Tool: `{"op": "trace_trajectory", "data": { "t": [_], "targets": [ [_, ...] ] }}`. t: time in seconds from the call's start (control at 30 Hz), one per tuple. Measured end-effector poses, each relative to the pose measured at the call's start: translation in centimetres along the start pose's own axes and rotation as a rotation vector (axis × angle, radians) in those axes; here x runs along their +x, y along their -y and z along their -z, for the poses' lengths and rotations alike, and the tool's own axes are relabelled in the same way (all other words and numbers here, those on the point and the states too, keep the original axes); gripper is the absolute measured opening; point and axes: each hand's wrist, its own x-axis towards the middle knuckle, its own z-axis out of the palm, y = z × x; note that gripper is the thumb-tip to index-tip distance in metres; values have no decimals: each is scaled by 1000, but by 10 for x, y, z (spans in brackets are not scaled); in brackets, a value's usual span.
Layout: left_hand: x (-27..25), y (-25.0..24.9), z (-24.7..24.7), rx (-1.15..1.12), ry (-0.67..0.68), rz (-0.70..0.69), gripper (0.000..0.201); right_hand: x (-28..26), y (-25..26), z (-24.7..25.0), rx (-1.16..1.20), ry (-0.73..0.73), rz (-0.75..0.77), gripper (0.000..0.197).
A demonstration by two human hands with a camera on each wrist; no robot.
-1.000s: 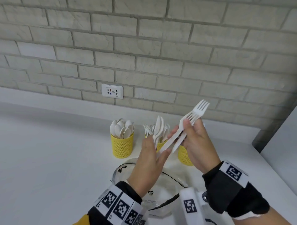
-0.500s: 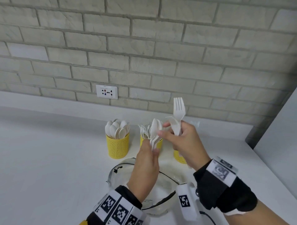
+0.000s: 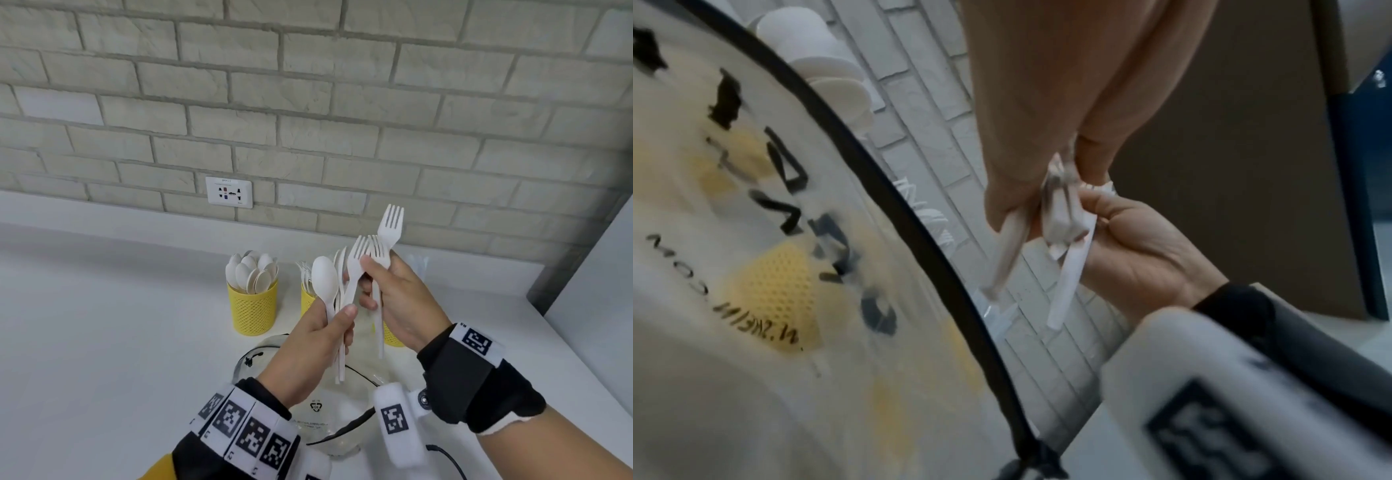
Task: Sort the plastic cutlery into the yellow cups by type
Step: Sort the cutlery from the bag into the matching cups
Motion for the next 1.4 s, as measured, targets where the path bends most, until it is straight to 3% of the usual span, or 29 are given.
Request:
{"op": "trace_trajectory", "data": {
  "t": [0.13, 0.27, 0.37, 0.47, 0.63, 0.77, 0.97, 1.03, 1.13, 1.23, 1.3, 1.4],
  "targets": [
    [3, 1, 4, -59, -17, 6, 18, 7, 1, -2, 3, 76, -35, 15],
    [12, 7, 27, -159, -187, 77, 23, 35, 12, 14, 76, -90, 84, 16],
    [19, 5, 45, -264, -282, 37, 17, 60, 12, 23, 153, -256, 267, 16],
    [21, -2, 56, -343, -304, -37, 14, 81, -1, 19, 158, -359, 354, 21],
    [20, -7, 67, -329, -300, -102, 16, 99, -30, -2, 133, -291, 318, 26],
    [17, -7, 72, -315, -329, -97, 15, 101, -58, -6, -52, -271, 251, 20],
    [19, -2, 79, -270, -361, -97, 15, 113, -63, -1, -200, -323, 409, 30],
    [20, -1, 81, -272, -359, -100, 15, 114, -64, -1, -304, -250, 409, 12],
    [20, 1, 86, -274, -360, -104, 16, 114, -73, 3, -788, -20, 303, 34],
    [21, 2, 97, -263, -383, -124, 18, 112, -77, 9, -1257, 214, 83, 45],
    [24, -1, 106, -285, -396, -142, 18, 105, -67, 11, -1242, 237, 80, 43],
    [35, -7, 121, -268, -400, -173, 23, 80, -37, 17, -1051, 102, 250, 38]
  ]
}}
